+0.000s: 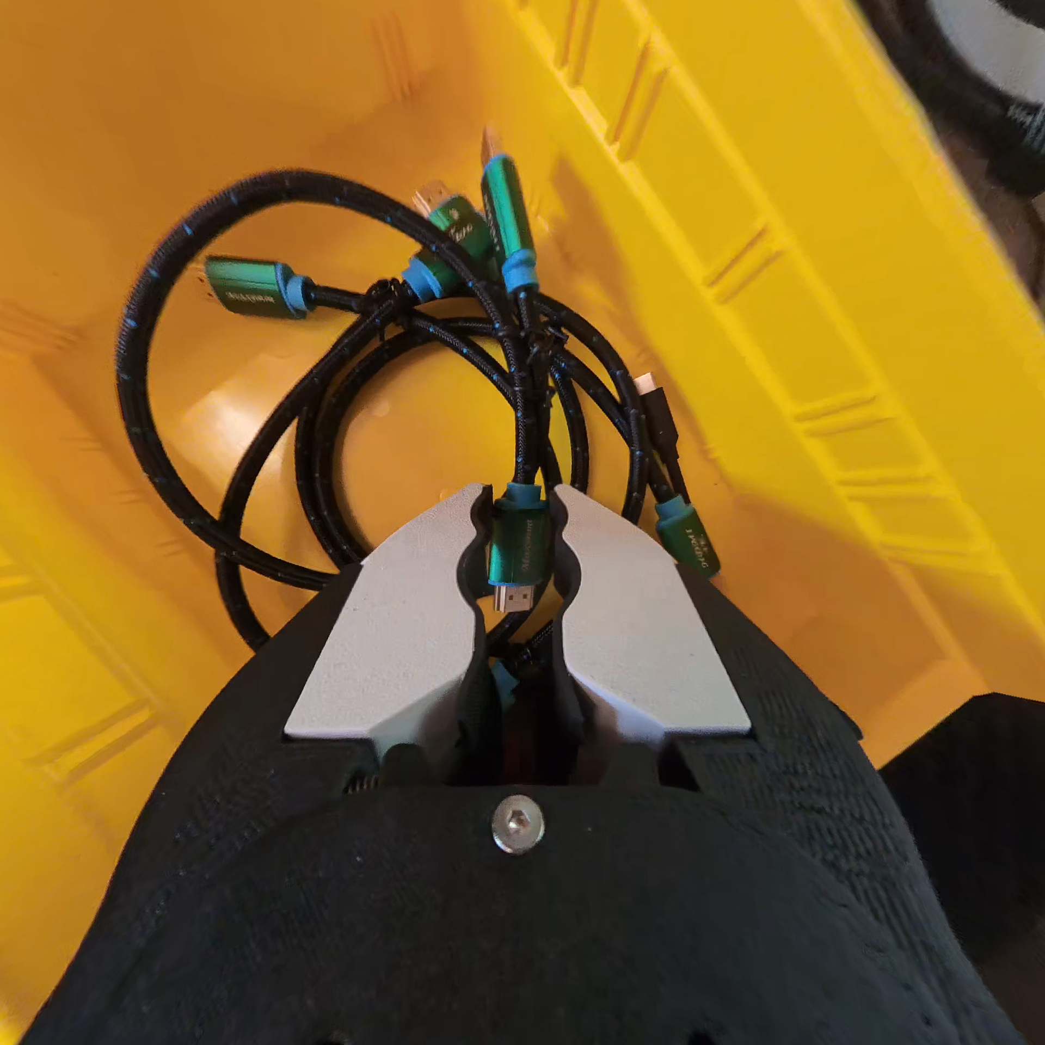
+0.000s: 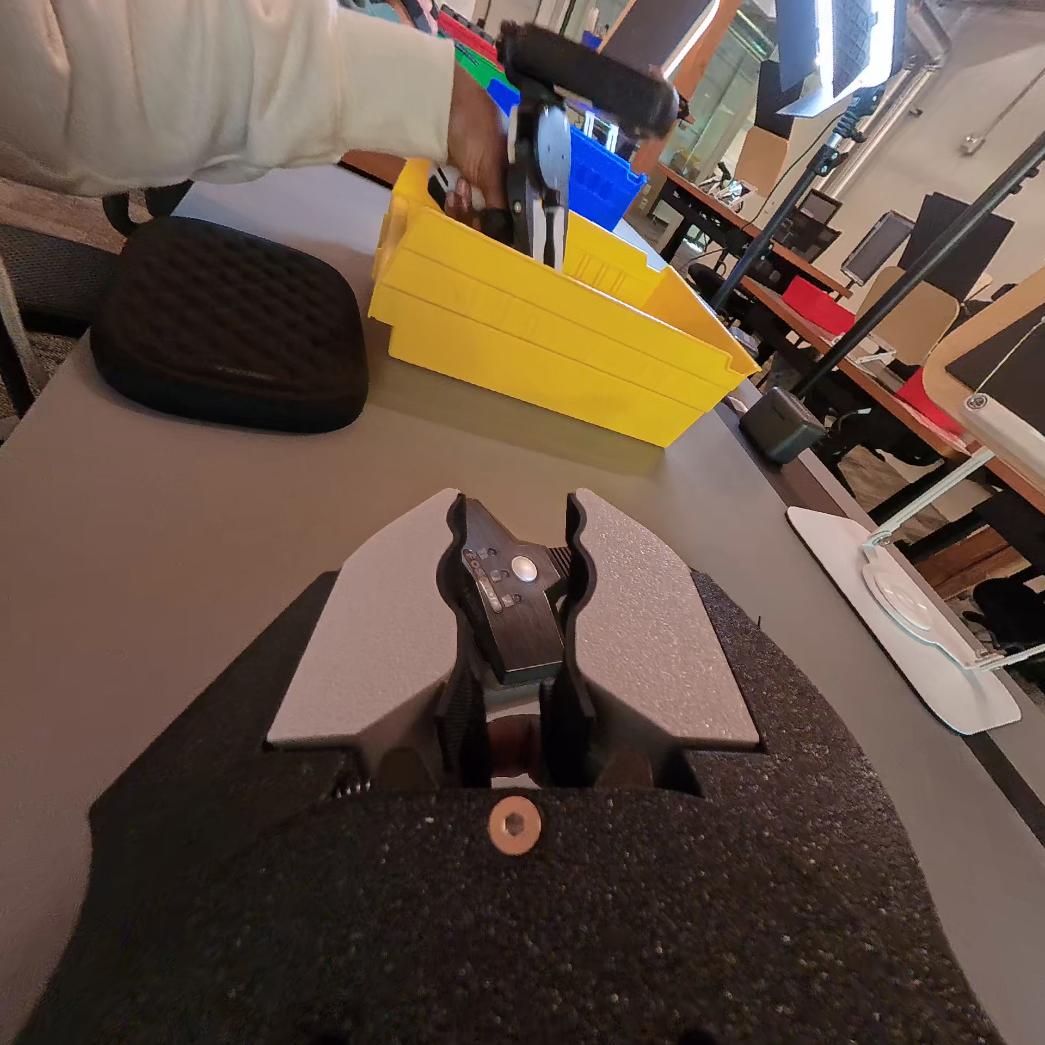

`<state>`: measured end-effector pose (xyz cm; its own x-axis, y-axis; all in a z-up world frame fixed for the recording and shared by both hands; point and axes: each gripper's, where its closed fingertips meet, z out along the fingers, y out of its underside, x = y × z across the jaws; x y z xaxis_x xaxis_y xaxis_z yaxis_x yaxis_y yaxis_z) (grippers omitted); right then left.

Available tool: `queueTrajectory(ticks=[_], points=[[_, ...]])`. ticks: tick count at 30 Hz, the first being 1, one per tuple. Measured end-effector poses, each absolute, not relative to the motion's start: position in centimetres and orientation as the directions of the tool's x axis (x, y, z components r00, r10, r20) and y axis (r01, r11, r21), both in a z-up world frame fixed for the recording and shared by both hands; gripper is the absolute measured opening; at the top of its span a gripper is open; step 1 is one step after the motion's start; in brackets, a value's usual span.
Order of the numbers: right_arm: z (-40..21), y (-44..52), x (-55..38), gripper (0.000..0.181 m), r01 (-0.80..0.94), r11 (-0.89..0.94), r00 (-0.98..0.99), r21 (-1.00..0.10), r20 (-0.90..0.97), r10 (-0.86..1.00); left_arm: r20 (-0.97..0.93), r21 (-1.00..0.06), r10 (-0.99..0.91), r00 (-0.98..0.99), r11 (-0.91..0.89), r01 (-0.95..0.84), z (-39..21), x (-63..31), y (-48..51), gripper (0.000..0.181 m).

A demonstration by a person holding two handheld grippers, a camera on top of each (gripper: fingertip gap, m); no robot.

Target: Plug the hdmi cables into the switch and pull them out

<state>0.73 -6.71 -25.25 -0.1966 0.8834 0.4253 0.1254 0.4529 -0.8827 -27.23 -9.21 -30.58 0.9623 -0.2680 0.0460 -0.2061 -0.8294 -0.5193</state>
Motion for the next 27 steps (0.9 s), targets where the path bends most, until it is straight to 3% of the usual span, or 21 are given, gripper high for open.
queueTrajectory(ticks=[5, 8, 10, 12, 15, 17, 19, 27], points=[[-25.4, -6.5, 0.7, 0.034, 0.131, 0.460, -0.188, -0.878, 0.433, 0.881, -0.052, -0.763, -0.194, 0.980, -0.626, -0.165, -24.3, -27.6, -8.1, 0.016], [-25.5, -6.3, 0.7, 0.034, 0.140, 0.470, -0.176, -0.871, 0.445, 0.878, -0.068, -0.932, -0.155, 0.986, -0.342, -0.119, -18.0, -27.0, -7.8, 0.000], [-25.4, -6.3, 0.6, 0.034, 0.139, 0.471, -0.172, -0.871, 0.447, 0.878, -0.036, -0.975, -0.144, 0.989, -0.213, -0.067, -15.0, -26.4, -8.2, 0.000], [-25.3, -6.3, 0.7, 0.034, 0.138, 0.475, -0.169, -0.869, 0.452, 0.876, -0.066, -0.972, -0.162, 0.985, -0.212, -0.100, -14.5, -25.9, -8.8, 0.000], [-25.3, -6.2, 0.7, 0.034, 0.141, 0.485, -0.161, -0.863, 0.463, 0.871, -0.156, -0.871, -0.233, 0.960, -0.426, -0.245, -18.7, -25.9, -9.7, 0.000], [-25.4, -6.3, 0.7, 0.033, 0.148, 0.494, -0.164, -0.857, 0.471, 0.866, -0.185, -0.754, -0.252, 0.950, -0.583, -0.302, -22.3, -27.0, -10.4, 0.026], [-25.6, -6.4, 0.6, 0.033, 0.151, 0.500, -0.171, -0.853, 0.475, 0.863, -0.244, -0.619, -0.257, 0.935, -0.701, -0.354, -25.2, -28.6, -11.2, 0.036], [-25.9, -6.3, 0.6, 0.033, 0.168, 0.516, -0.167, -0.840, 0.491, 0.855, -0.249, -0.246, -0.282, 0.927, -0.907, -0.342, -31.8, -31.5, -12.7, 0.037]])
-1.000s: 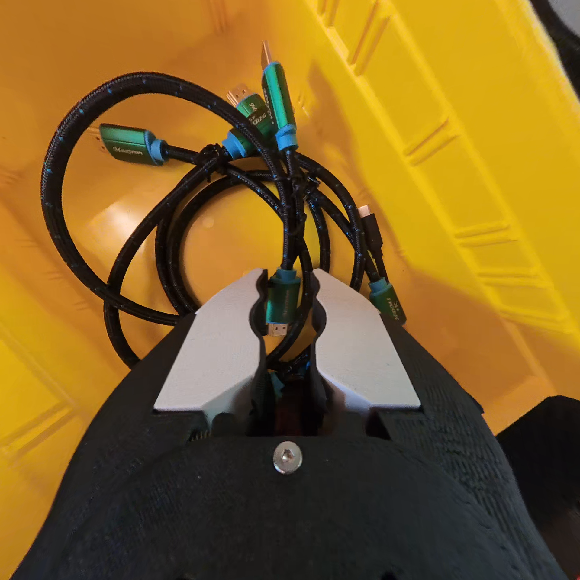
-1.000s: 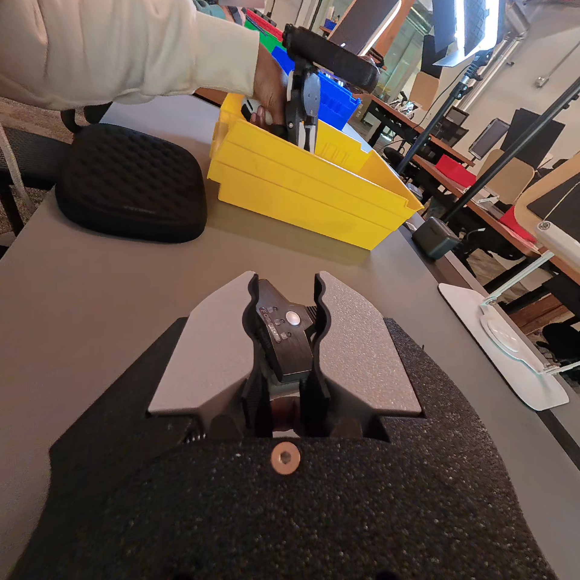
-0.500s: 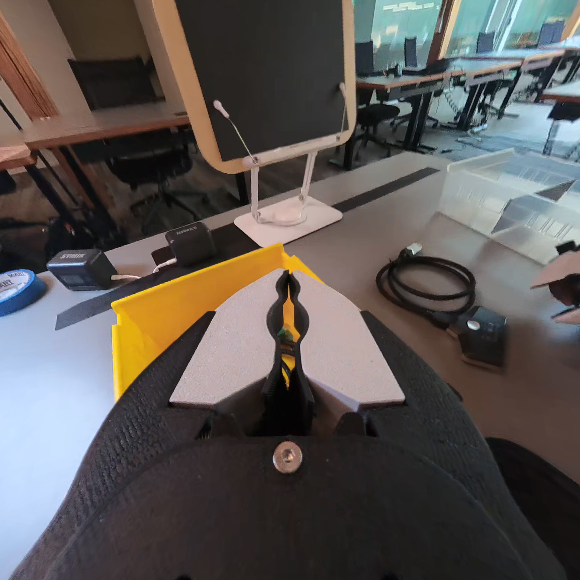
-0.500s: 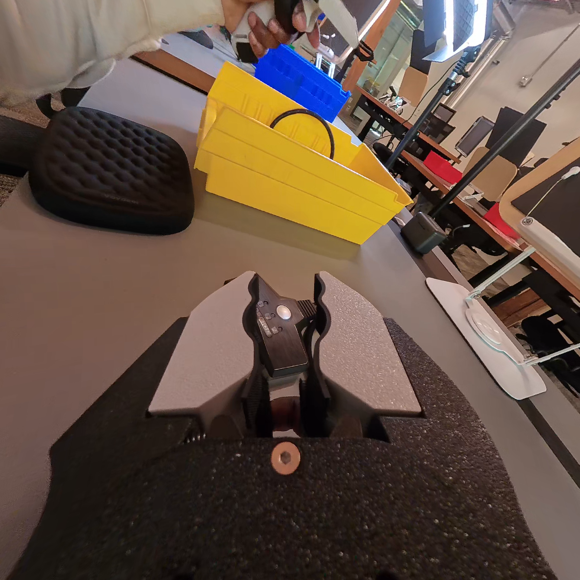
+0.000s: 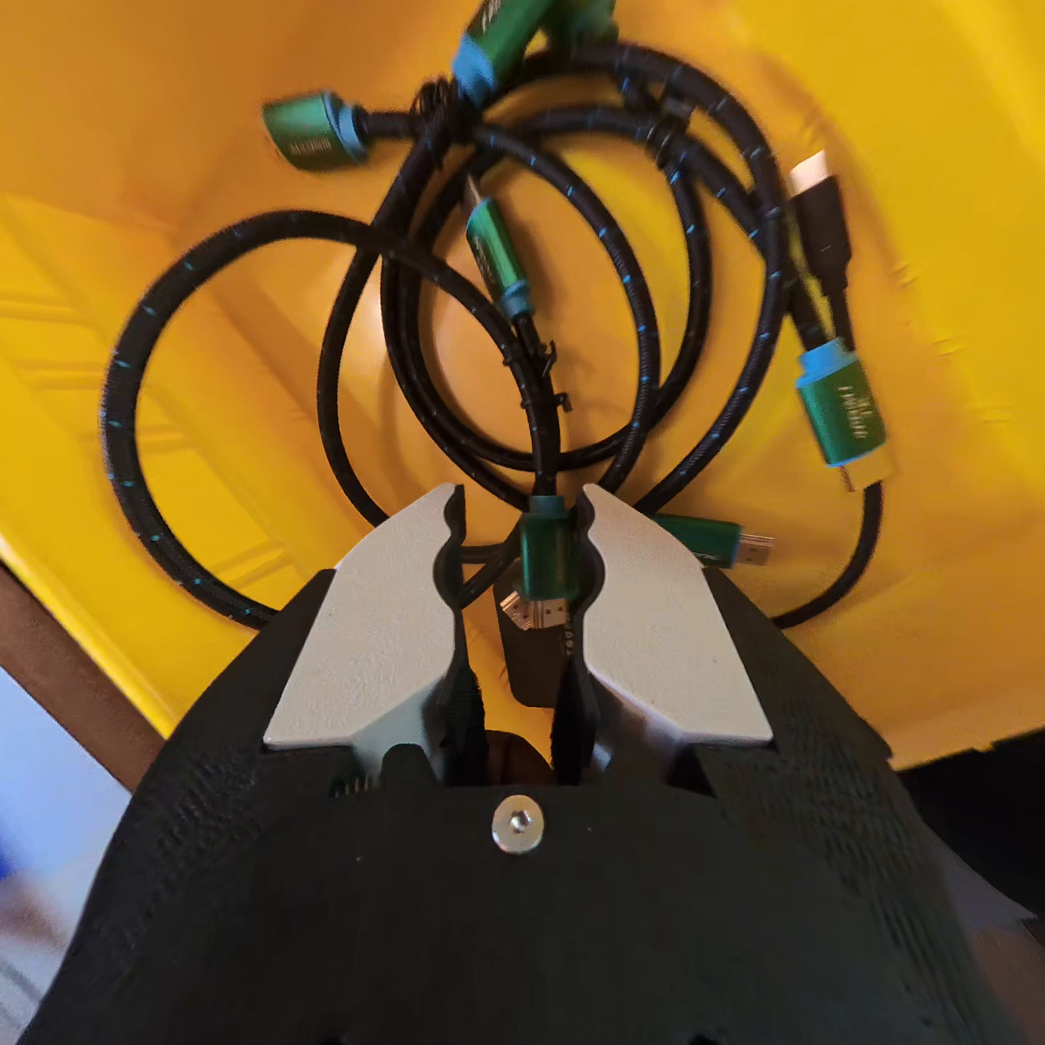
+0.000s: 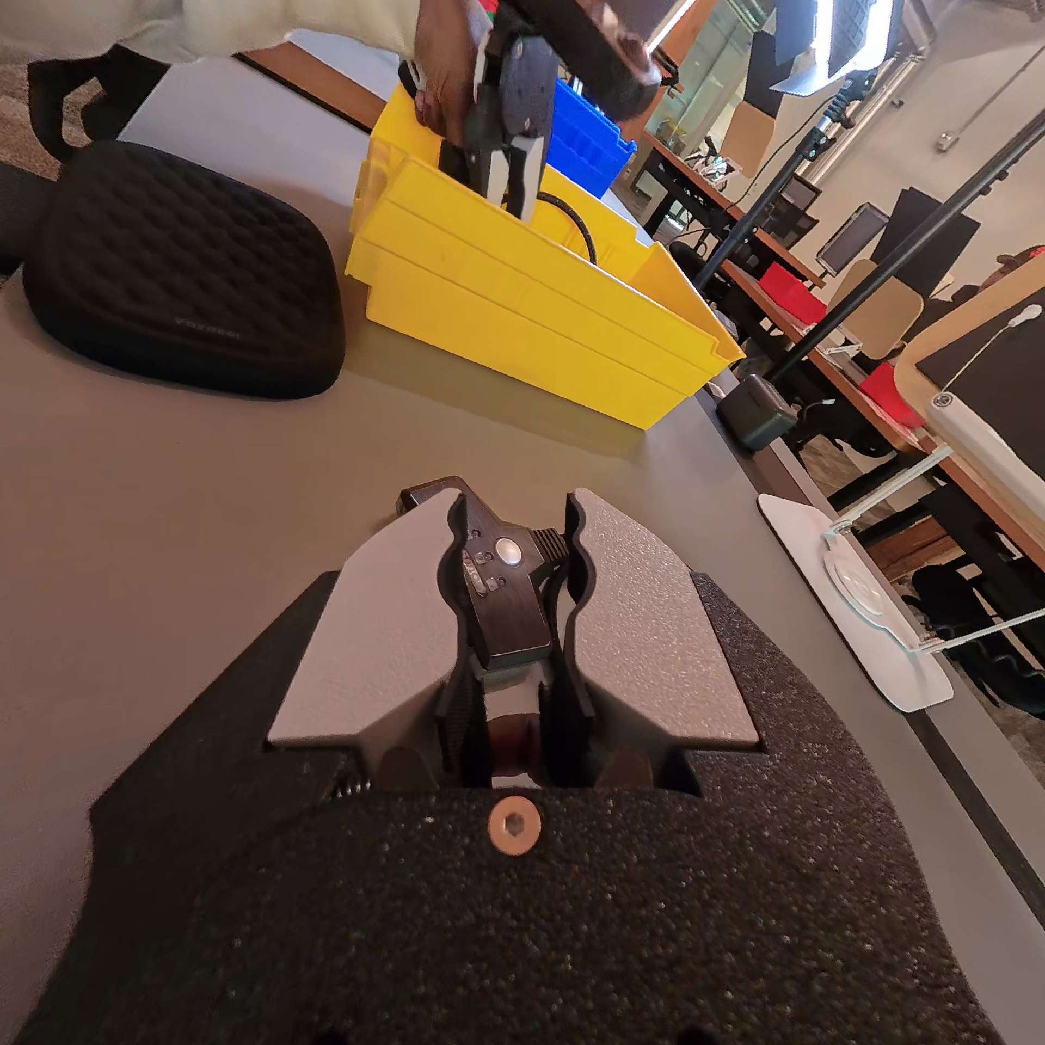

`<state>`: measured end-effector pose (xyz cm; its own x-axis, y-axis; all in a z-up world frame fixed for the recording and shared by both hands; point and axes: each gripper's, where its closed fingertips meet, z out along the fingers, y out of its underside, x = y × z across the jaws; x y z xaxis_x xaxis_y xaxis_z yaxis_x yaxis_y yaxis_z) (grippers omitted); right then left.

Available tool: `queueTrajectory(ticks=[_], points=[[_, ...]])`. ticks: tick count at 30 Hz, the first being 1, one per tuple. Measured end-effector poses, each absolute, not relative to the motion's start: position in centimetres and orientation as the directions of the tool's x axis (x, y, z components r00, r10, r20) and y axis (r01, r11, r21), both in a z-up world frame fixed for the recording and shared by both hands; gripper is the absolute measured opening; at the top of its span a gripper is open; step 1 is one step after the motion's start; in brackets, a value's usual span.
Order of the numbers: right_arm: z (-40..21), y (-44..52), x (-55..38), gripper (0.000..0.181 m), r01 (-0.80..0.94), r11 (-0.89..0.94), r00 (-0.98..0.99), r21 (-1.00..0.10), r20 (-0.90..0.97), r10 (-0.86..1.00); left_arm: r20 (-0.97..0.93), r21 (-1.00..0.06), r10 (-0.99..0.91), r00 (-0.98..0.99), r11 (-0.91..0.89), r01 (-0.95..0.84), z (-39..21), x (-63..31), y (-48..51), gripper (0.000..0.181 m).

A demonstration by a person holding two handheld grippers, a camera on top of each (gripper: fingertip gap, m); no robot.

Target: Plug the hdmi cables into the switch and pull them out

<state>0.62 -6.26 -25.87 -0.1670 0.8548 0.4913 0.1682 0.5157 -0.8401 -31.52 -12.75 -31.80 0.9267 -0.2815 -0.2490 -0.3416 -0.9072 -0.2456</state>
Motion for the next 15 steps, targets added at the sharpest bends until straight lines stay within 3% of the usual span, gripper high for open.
queueTrajectory(ticks=[3, 5, 9, 10, 12, 15], points=[[-26.0, -6.2, 0.6, 0.033, 0.173, 0.520, -0.165, -0.836, 0.496, 0.852, -0.222, -0.241, -0.267, 0.938, -0.917, -0.318, -32.5, -31.4, -12.6, 0.014], [-26.1, -6.1, 0.6, 0.033, 0.180, 0.526, -0.164, -0.832, 0.501, 0.850, -0.252, -0.300, -0.243, 0.937, -0.900, -0.315, -31.5, -31.2, -12.1, 0.014], [-26.3, -6.1, 0.5, 0.033, 0.186, 0.531, -0.169, -0.827, 0.505, 0.846, -0.251, -0.572, -0.158, 0.955, -0.772, -0.278, -26.9, -29.7, -10.3, 0.012], [-26.3, -6.1, 0.5, 0.033, 0.186, 0.531, -0.171, -0.827, 0.505, 0.846, -0.241, -0.666, -0.132, 0.962, -0.698, -0.263, -25.1, -29.1, -9.6, 0.000], [-26.4, -6.2, 0.5, 0.033, 0.188, 0.537, -0.172, -0.823, 0.510, 0.843, -0.198, -0.820, -0.114, 0.974, -0.524, -0.228, -21.2, -27.5, -8.9, 0.000], [-26.4, -6.1, 0.5, 0.033, 0.193, 0.542, -0.170, -0.818, 0.516, 0.839, -0.140, -0.917, -0.123, 0.982, -0.359, -0.175, -17.3, -25.6, -9.0, 0.000]])
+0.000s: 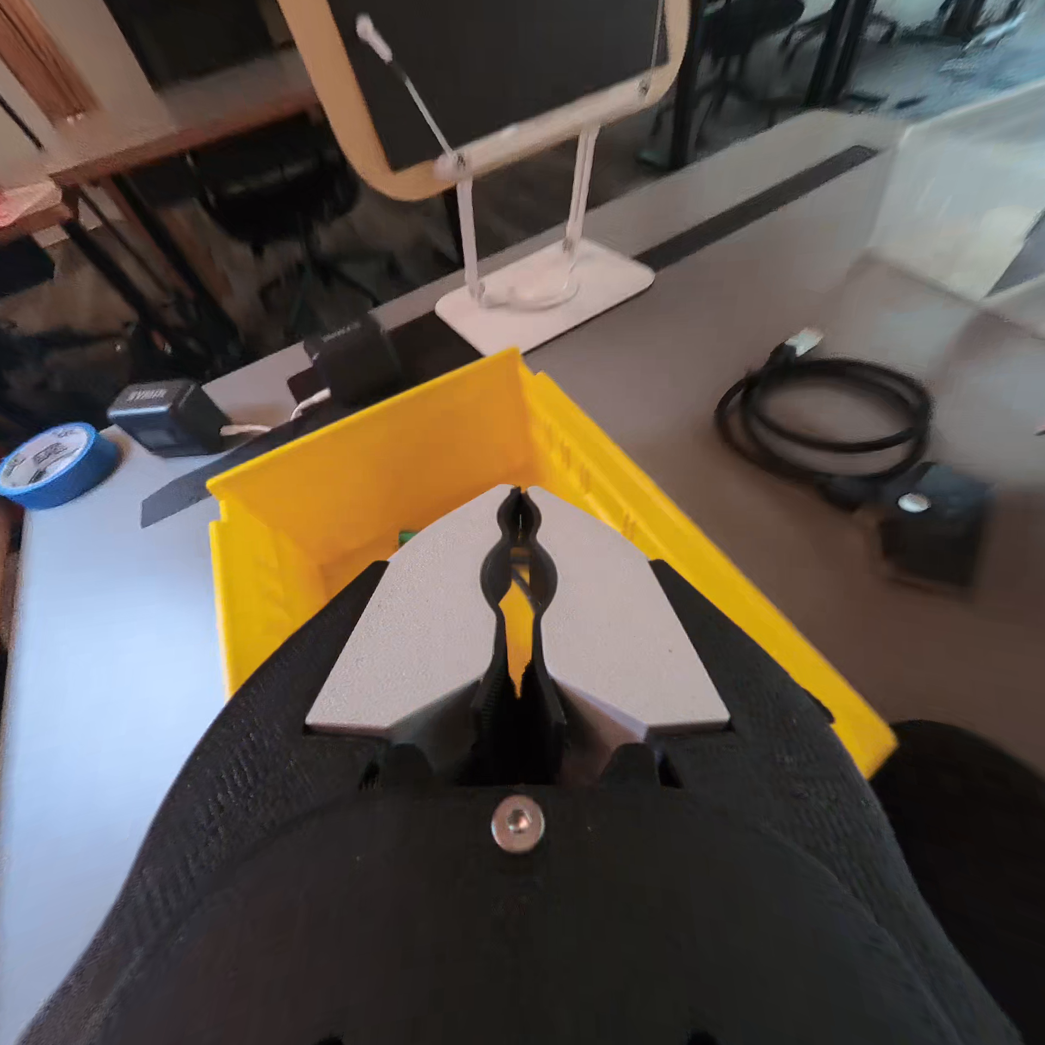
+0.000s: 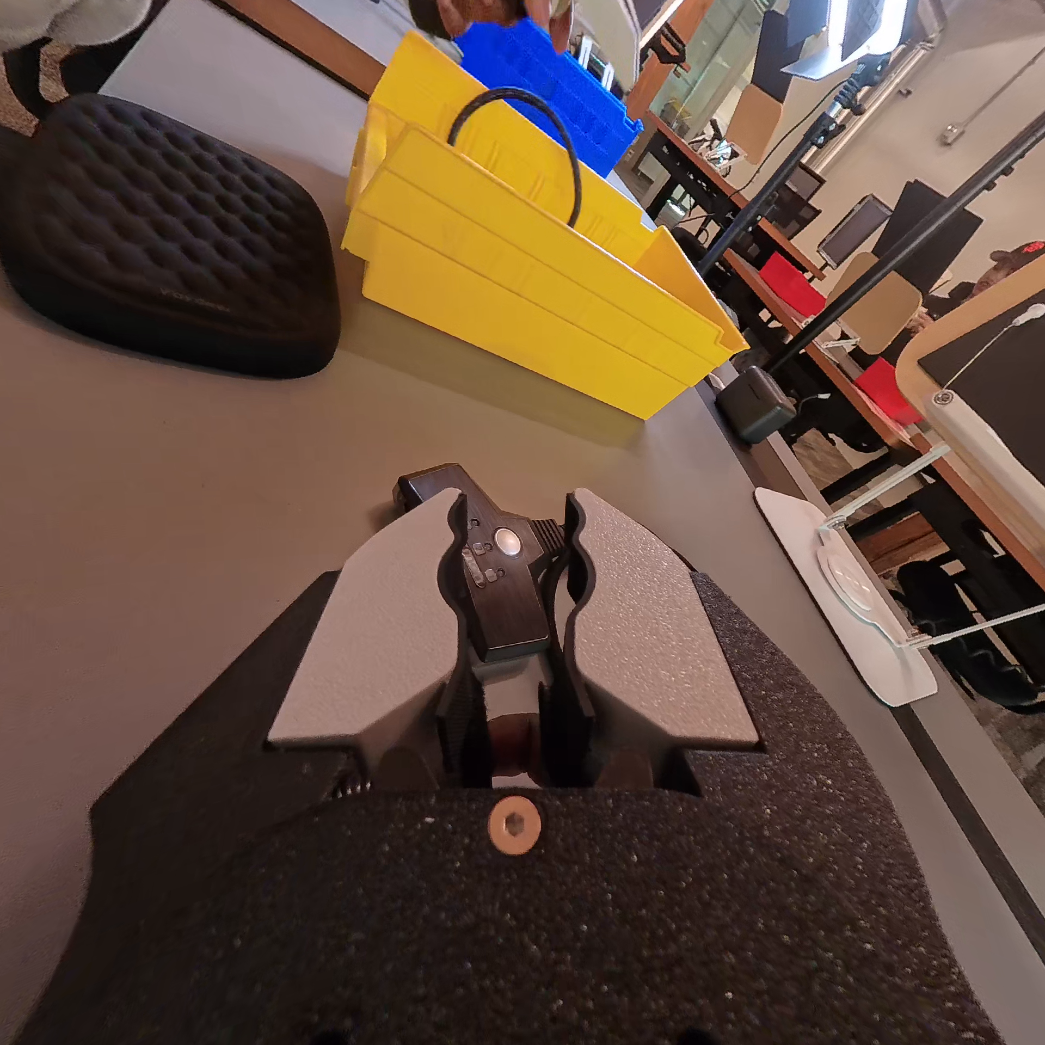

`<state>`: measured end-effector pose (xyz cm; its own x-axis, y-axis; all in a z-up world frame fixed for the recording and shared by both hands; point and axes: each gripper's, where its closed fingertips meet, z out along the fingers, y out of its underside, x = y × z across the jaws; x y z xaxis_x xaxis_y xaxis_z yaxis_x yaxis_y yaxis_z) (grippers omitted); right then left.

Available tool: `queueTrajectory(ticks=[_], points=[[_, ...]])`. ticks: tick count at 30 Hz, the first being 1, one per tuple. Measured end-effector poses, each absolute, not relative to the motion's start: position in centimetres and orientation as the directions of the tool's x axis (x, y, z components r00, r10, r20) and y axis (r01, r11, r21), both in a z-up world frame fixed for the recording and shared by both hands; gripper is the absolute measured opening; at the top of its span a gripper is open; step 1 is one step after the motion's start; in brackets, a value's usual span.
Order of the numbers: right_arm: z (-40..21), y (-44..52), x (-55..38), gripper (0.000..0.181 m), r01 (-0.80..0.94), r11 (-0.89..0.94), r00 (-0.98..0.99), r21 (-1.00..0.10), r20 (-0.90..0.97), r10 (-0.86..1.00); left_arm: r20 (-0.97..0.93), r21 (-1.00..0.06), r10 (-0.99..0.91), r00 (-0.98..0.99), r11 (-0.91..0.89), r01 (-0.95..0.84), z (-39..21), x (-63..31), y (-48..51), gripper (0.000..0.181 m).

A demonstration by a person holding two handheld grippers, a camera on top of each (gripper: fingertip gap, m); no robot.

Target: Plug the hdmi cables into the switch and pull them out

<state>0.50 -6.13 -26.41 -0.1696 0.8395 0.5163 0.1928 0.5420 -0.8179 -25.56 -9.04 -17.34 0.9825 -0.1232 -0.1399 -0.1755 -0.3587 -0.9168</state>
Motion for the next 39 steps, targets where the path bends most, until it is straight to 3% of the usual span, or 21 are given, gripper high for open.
queueTrajectory(ticks=[2, 5, 8, 10, 14, 17, 19, 23, 27, 31, 34, 39], points=[[-26.3, -6.1, 0.5, 0.033, 0.191, 0.544, -0.166, -0.817, 0.519, 0.838, -0.170, -0.889, -0.130, 0.977, -0.408, -0.208, -17.8, -25.4, -9.5, 0.000], [-26.2, -6.1, 0.6, 0.033, 0.188, 0.549, -0.162, -0.815, 0.525, 0.835, -0.260, -0.755, -0.060, 0.964, -0.610, -0.242, -21.1, -27.4, -10.6, 0.000], [-26.3, -6.2, 0.6, 0.033, 0.196, 0.560, -0.167, -0.805, 0.535, 0.828, -0.227, -0.599, -0.039, 0.973, -0.782, -0.172, -25.6, -28.0, -12.0, 0.032], [-26.5, -6.2, 0.5, 0.033, 0.202, 0.567, -0.174, -0.798, 0.541, 0.823, -0.222, -0.527, -0.021, 0.975, -0.838, -0.138, -27.9, -28.6, -12.6, 0.040], [-26.7, -6.2, 0.6, 0.033, 0.212, 0.580, -0.177, -0.787, 0.552, 0.815, -0.181, -0.399, -0.041, 0.983, -0.910, -0.112, -31.4, -29.3, -13.8, 0.041], [-26.7, -6.1, 0.6, 0.033, 0.217, 0.581, -0.172, -0.785, 0.555, 0.814, -0.151, -0.369, -0.085, 0.985, -0.920, -0.136, -32.3, -29.0, -14.0, 0.040], [-26.8, -6.1, 0.6, 0.033, 0.218, 0.581, -0.172, -0.784, 0.555, 0.814, -0.117, -0.380, -0.118, 0.986, -0.912, -0.154, -32.4, -28.4, -13.8, 0.022], [-27.0, -5.9, 0.6, 0.033, 0.230, 0.586, -0.175, -0.777, 0.560, 0.810, -0.164, -0.458, -0.105, 0.981, -0.872, -0.170, -31.2, -28.6, -13.3, 0.017], [-27.1, -6.0, 0.5, 0.033, 0.228, 0.583, -0.176, -0.780, 0.556, 0.813, -0.125, -0.704, -0.093, 0.988, -0.693, -0.154, -26.5, -26.8, -11.5, 0.016], [-27.0, -6.1, 0.4, 0.033, 0.221, 0.577, -0.177, -0.786, 0.550, 0.816, -0.028, -0.956, -0.221, 0.975, -0.280, -0.091, -18.8, -21.9, -10.1, 0.015], [-26.2, -6.4, 0.4, 0.033, 0.184, 0.545, -0.169, -0.818, 0.520, 0.837, 0.077, -0.997, -0.381, 0.921, -0.039, 0.067, -14.2, -17.5, -10.6, 0.015], [-21.2, -9.1, -0.3, 0.034, -0.023, 0.332, -0.175, -0.943, 0.331, 0.927, 0.181, -0.971, -0.634, 0.752, 0.005, 0.238, -12.5, -9.9, -11.2, 0.015]])
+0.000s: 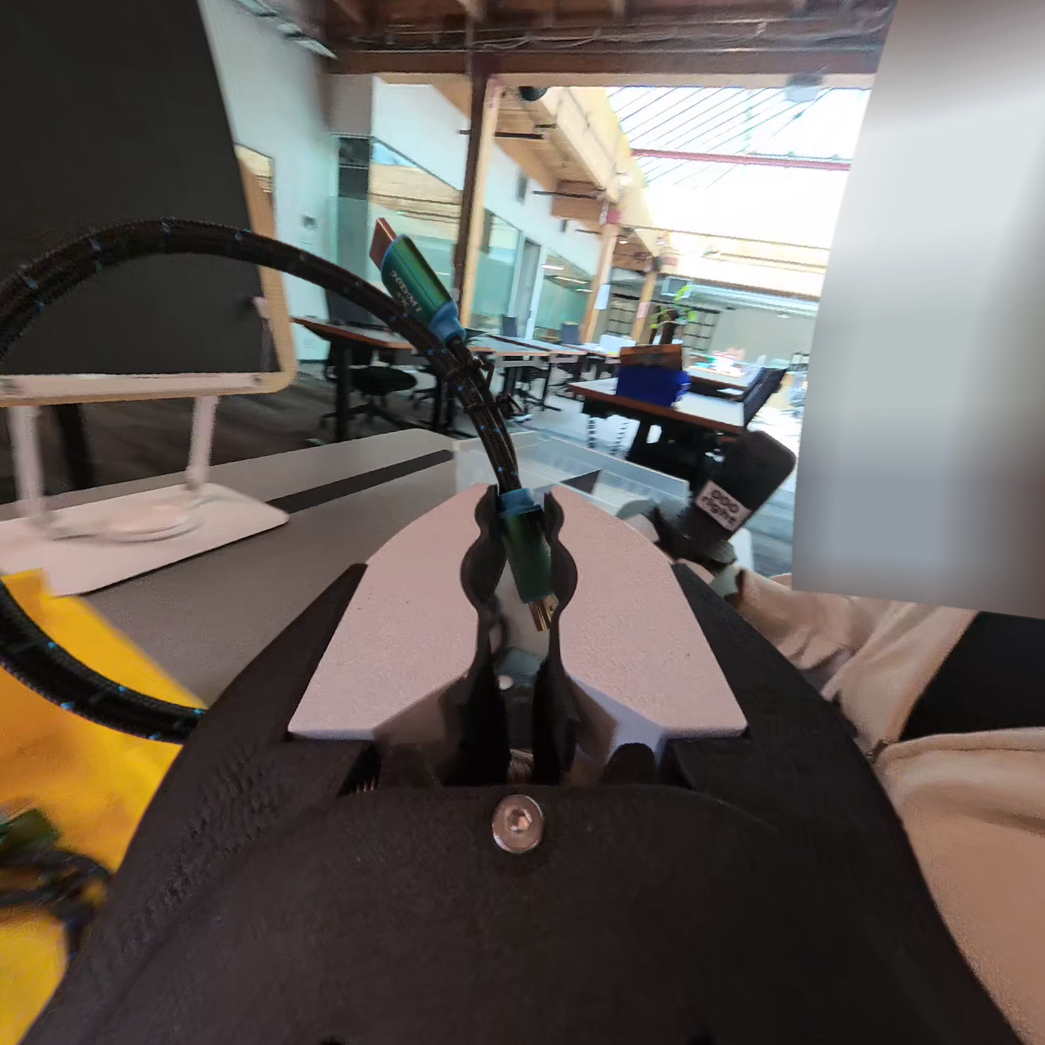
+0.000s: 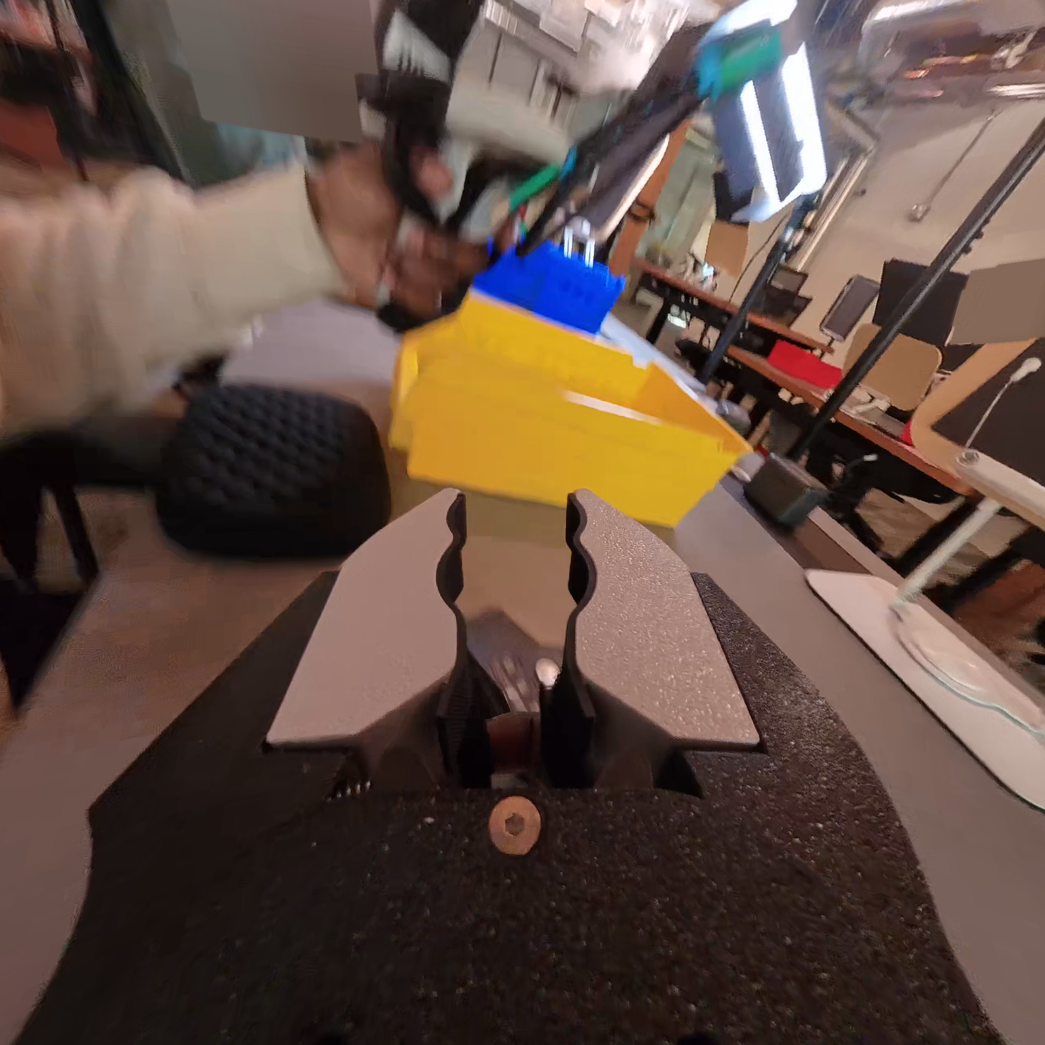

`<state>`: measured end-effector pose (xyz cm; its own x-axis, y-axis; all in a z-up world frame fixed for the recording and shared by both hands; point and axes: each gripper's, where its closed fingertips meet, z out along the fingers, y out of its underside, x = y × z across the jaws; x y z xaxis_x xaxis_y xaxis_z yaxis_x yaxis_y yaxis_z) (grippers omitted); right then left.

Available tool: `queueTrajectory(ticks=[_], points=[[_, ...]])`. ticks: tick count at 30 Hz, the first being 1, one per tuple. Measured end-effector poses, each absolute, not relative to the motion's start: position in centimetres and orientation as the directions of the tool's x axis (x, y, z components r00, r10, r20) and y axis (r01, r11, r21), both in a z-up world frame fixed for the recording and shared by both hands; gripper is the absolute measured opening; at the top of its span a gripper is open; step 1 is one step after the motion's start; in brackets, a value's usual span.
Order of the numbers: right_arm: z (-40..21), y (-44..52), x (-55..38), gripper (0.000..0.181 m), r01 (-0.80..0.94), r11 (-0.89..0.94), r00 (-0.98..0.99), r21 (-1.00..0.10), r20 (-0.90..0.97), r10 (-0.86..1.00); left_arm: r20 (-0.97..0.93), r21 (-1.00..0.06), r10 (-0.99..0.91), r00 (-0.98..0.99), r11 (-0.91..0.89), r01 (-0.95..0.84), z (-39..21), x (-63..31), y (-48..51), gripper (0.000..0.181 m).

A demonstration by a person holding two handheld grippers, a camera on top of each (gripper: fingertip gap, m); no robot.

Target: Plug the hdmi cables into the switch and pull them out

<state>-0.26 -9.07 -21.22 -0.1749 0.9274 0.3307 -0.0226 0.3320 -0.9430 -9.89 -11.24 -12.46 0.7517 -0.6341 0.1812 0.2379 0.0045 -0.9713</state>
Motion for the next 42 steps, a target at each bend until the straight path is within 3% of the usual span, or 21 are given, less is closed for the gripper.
queueTrajectory(ticks=[5, 9, 12, 13, 21, 25, 28, 39, 41, 42], points=[[-14.6, -10.7, -1.7, 0.054, -0.228, -0.074, -0.187, -0.971, -0.031, 0.982, 0.108, -0.986, -0.712, 0.694, 0.012, 0.166, -13.9, -3.8, -11.2, 0.015], [-12.3, -9.3, -2.6, 0.050, -0.295, -0.283, -0.159, -0.912, -0.246, 0.956, 0.023, -0.997, -0.701, 0.713, 0.033, 0.064, -15.7, -1.1, -10.9, 0.015], [-12.4, -9.1, -3.0, 0.020, -0.293, -0.250, -0.123, -0.923, -0.222, 0.967, -0.030, -1.000, -0.679, 0.734, 0.017, -0.025, -17.2, 0.2, -10.6, 0.015], [-12.5, -9.4, -3.0, 0.018, -0.286, -0.223, -0.126, -0.932, -0.194, 0.973, -0.032, -0.999, -0.668, 0.743, 0.010, -0.034, -17.5, 0.3, -10.4, 0.015], [-13.9, -8.1, -1.5, 0.010, -0.119, 0.169, 0.040, -0.978, 0.165, 0.985, -0.041, -0.997, -0.617, 0.786, -0.032, -0.077, -18.8, -0.8, -10.6, 0.027], [-15.0, -7.1, -0.8, 0.010, 0.074, 0.426, 0.087, -0.902, 0.432, 0.898, -0.181, -0.983, -0.572, 0.800, 0.084, -0.163, -17.5, -1.2, -11.7, 0.029], [-16.9, -7.4, -0.7, 0.010, 0.221, 0.538, -0.005, -0.813, 0.551, 0.834, -0.278, -0.957, -0.498, 0.821, 0.215, -0.194, -15.3, -1.7, -12.2, 0.032], [-18.2, -11.4, -0.1, 0.010, 0.121, 0.403, -0.312, -0.907, 0.350, 0.883, -0.459, -0.870, -0.598, 0.657, 0.151, -0.470, -19.3, 0.2, -11.2, 0.034], [-18.4, -11.4, 0.1, 0.010, 0.105, 0.378, -0.329, -0.920, 0.327, 0.886, -0.446, -0.876, -0.596, 0.668, 0.137, -0.463, -19.2, 0.0, -11.0, 0.005], [-18.3, -11.5, 0.1, 0.010, 0.088, 0.350, -0.331, -0.933, 0.304, 0.893, -0.416, -0.891, -0.610, 0.674, 0.127, -0.436, -19.0, 0.1, -11.1, 0.005]])
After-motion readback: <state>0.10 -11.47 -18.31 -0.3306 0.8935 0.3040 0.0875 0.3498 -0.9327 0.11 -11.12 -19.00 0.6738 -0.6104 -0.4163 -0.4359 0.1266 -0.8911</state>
